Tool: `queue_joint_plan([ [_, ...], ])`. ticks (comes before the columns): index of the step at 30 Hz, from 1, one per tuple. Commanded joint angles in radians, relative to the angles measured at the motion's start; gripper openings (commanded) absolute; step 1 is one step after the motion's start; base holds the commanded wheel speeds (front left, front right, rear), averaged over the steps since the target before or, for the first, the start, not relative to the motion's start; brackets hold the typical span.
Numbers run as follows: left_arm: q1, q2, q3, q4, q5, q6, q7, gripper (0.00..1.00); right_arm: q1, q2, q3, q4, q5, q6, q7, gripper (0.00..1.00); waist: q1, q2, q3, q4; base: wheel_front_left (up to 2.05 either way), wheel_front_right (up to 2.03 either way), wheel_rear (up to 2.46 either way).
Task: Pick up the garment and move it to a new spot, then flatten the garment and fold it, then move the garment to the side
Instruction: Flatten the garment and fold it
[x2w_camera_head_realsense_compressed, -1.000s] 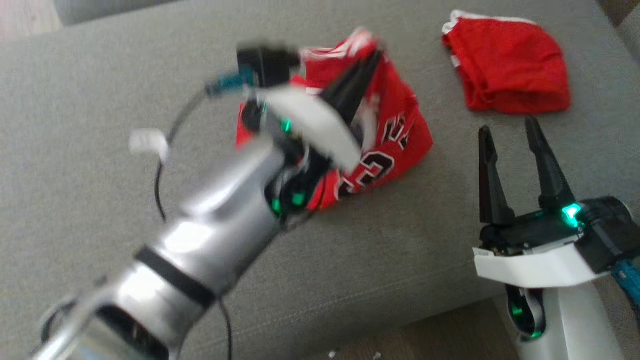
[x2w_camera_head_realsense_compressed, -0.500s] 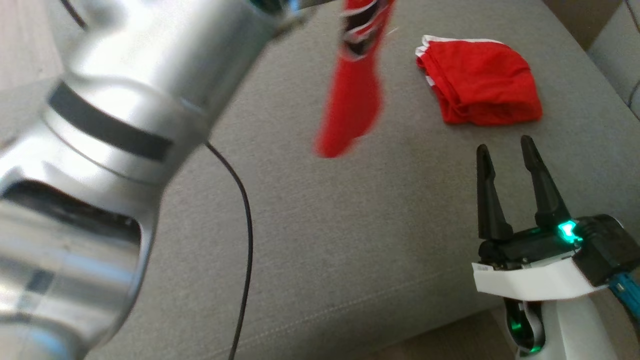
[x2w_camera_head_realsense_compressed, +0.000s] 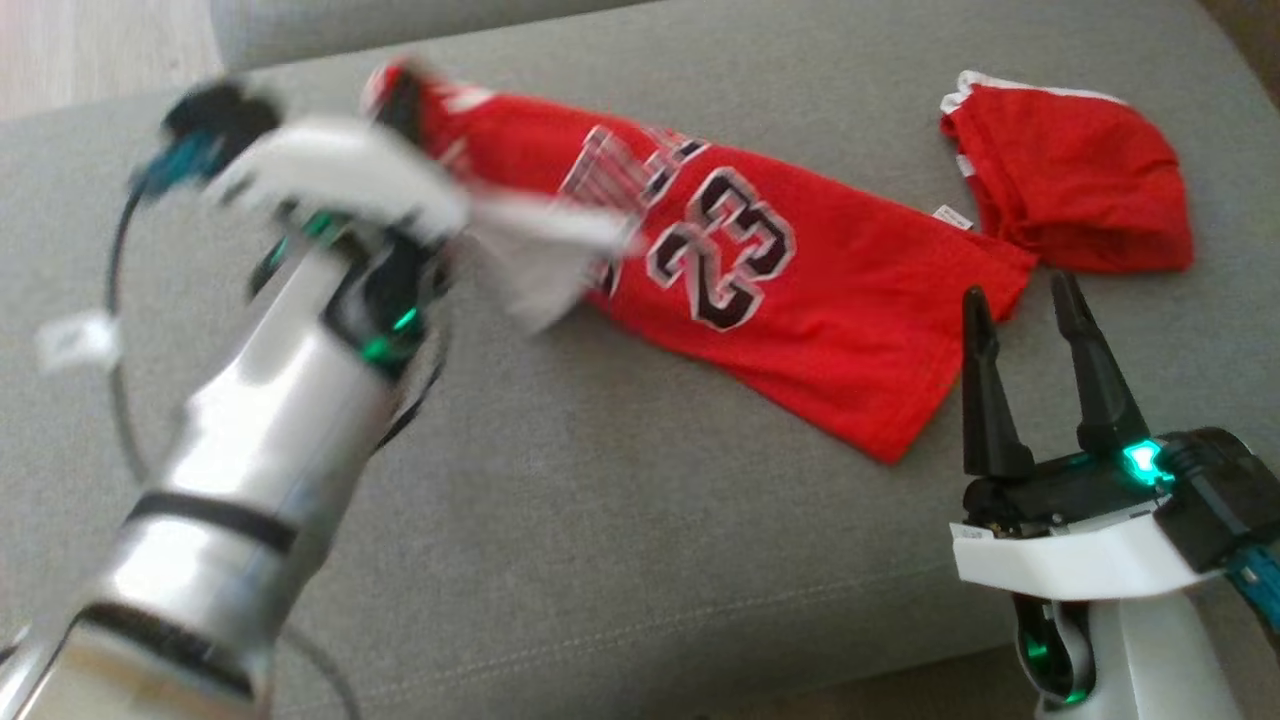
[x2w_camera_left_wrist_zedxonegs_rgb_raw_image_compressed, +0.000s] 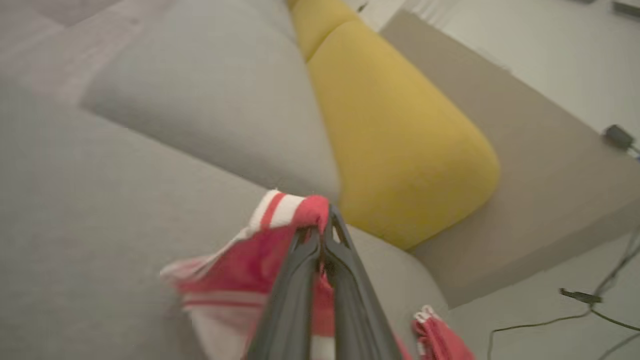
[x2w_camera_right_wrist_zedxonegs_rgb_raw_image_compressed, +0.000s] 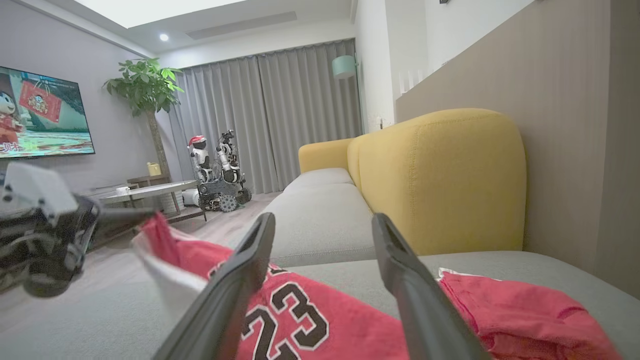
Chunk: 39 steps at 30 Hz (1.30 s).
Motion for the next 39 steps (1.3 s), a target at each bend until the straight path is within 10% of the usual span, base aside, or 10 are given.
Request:
queue_joint_plan([
  [1,-0.041,0.058,0.054,-0.024,0.014,-0.019,-0.006,0.00,-0.023,0.005,0.023,-0.034,0.006,0.005,-0.004,1.00,0.0000,0.0000,0.017,0.009,0.00,0.00,0.00],
  [12,0.342,0.266,0.142,-0.204,0.033,-0.098,-0.006,0.00,-0.006,0.005,-0.010,-0.016,-0.011,0.005,-0.004,1.00,0.0000,0.0000,0.047,0.047,0.00,0.00,0.00],
  [32,0.842,0.534,0.060,-0.831,0.083,0.211,0.081,0.00,0.007,0.005,-0.050,0.045,-0.053,0.005,-0.004,1.00,0.0000,0.0000,0.053,0.137,0.00,0.00,0.00],
  [33,0.845,0.534,0.058,-0.835,0.087,0.220,0.080,0.14,0.007,0.005,-0.048,0.051,-0.053,0.005,-0.004,1.00,0.0000,0.0000,0.051,0.136,0.00,0.00,0.00],
  [34,0.845,0.535,0.057,-0.838,0.096,0.230,0.075,0.85,0.007,0.005,-0.046,0.057,-0.052,0.005,-0.004,1.00,0.0000,0.0000,0.048,0.135,0.00,0.00,0.00],
  [35,0.841,0.535,0.059,-0.841,0.108,0.241,0.065,1.00,0.008,0.005,-0.043,0.064,-0.052,0.005,-0.004,1.00,0.0000,0.0000,0.045,0.132,0.00,0.00,0.00],
  [39,0.795,0.533,0.079,-0.857,0.186,0.280,0.025,1.00,0.011,0.002,-0.042,0.093,-0.047,0.005,-0.004,1.00,0.0000,0.0000,0.034,0.121,0.00,0.00,0.00],
])
